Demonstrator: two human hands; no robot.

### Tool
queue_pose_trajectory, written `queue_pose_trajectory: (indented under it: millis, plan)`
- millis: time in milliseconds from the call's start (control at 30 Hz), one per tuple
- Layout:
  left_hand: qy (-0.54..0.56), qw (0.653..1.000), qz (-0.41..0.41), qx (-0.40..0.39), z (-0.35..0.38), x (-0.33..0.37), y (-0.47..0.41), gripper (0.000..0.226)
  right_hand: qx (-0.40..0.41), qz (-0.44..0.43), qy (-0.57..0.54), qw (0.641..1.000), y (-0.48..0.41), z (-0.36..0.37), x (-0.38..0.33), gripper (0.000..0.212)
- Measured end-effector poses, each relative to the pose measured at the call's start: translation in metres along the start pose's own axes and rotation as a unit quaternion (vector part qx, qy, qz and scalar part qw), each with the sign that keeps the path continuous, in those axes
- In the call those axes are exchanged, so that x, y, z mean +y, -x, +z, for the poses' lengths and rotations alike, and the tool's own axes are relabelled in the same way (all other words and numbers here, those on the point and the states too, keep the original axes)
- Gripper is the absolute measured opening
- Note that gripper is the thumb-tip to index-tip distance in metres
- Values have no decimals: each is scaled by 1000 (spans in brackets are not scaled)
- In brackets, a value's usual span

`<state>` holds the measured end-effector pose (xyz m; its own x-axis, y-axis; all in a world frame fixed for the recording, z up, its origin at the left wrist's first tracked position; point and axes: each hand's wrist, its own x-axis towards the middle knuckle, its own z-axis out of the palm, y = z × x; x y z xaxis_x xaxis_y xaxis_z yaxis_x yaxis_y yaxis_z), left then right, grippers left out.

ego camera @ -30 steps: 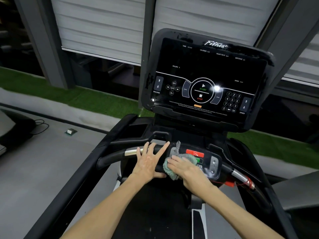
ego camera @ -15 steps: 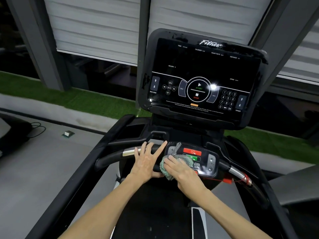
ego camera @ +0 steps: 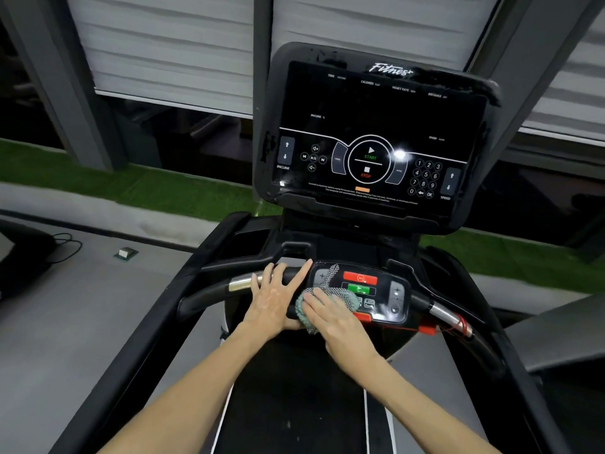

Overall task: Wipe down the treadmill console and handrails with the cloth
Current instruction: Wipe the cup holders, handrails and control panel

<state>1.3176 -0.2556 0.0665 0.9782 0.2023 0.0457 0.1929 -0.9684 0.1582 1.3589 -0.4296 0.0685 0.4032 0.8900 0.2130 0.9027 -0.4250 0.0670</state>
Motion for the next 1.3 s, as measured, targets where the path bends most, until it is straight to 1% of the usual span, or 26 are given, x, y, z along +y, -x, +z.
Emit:
queue_pose_trajectory:
  millis: [133,233,333,433,500,600,767,833,933,1067,1100,1133,1167,1200,1267,1300]
  plan:
    - [16,1000,-1,7,1,2,-1,128,5,9,18,1000,39,1,27,80]
    - [6,1000,-8,11,2,5,-2,129,11,18,29,999,58,-1,39,76]
    - [-1,1000,-7,3,3,5,-2,131,16,-1,24,1000,40,2,24,78]
    - [-11,1000,-1,0,0,3,-1,131,30,-47,16,998,11,4,0,72]
    - [-16,1000,3,-5,-3,2,0,130,32,-61,5,998,2,3,-3,72]
    - [-11,1000,6,-12,-4,2,-1,133,20,-64,0,998,16,5,12,78]
    - [8,1000,6,-15,-3,1,-1,132,46,-37,3,998,51,10,45,90]
    - [14,1000,8,-20,-3,1,-1,131,37,-36,6,999,56,9,51,91]
    - [17,1000,8,-25,-5,0,1,130,-2,-43,11,999,56,5,52,92]
    - [18,999,7,-26,-6,0,2,128,-13,-39,-13,999,55,-1,56,87]
    - [22,999,5,-28,-6,0,2,127,-4,-32,-39,999,55,-3,57,83]
    - [29,999,2,-32,-6,0,3,126,13,-12,-89,996,54,-6,56,77]
    - [40,999,0,-36,-7,0,3,124,43,34,-163,985,52,-13,54,70]
    - [50,998,1,-38,-9,1,2,122,75,99,-252,960,48,-24,50,64]
    - [64,997,12,-30,-15,4,0,118,109,227,-407,878,38,-50,44,55]
    - [84,996,27,-13,-18,6,0,112,120,267,-467,834,33,-62,43,52]
